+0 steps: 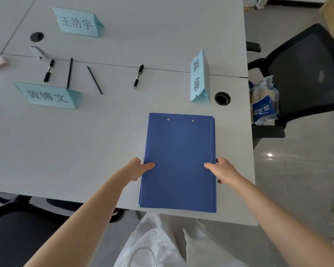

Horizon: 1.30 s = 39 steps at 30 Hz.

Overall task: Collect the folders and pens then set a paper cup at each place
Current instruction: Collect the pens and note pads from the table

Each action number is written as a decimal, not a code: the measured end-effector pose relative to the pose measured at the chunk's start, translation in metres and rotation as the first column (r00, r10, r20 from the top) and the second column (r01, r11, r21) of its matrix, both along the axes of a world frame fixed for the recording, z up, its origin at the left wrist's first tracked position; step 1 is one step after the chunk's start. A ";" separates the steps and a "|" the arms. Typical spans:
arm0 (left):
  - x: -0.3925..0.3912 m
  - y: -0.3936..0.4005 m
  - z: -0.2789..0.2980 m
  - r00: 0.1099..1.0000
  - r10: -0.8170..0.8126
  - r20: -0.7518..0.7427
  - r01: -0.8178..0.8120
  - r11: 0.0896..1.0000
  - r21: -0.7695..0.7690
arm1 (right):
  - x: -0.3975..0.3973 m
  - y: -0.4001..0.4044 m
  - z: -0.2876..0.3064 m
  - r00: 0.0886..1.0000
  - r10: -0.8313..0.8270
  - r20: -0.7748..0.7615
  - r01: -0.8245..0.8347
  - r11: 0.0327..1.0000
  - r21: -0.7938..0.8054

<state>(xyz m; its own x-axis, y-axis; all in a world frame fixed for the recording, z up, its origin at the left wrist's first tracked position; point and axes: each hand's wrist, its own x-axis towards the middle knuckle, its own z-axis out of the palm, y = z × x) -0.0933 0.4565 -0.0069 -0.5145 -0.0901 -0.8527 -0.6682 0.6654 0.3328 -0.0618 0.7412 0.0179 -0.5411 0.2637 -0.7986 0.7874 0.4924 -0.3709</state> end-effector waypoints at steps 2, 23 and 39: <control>0.002 -0.004 0.004 0.996 0.086 -0.022 -0.085 0.996 0.039 | -0.005 0.002 0.006 0.995 0.065 -0.072 -0.061 0.997 0.051; -0.088 -0.071 0.047 0.876 0.119 -0.467 -0.190 0.976 -0.108 | -0.141 -0.109 0.063 0.775 0.431 -0.463 -0.434 0.895 0.107; -0.320 -0.144 0.005 0.830 -0.224 -0.512 -0.072 0.866 -0.495 | -0.362 -0.231 -0.023 0.834 0.437 -0.338 -0.379 0.898 0.225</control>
<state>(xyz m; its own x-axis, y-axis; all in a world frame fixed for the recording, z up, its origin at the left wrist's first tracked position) -0.4134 0.3123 -0.0020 -0.8926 -0.3442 -0.2911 -0.4176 0.8745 0.2467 -0.4237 0.5106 -0.0048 -0.8718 0.0475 -0.4875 0.3207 0.8077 -0.4947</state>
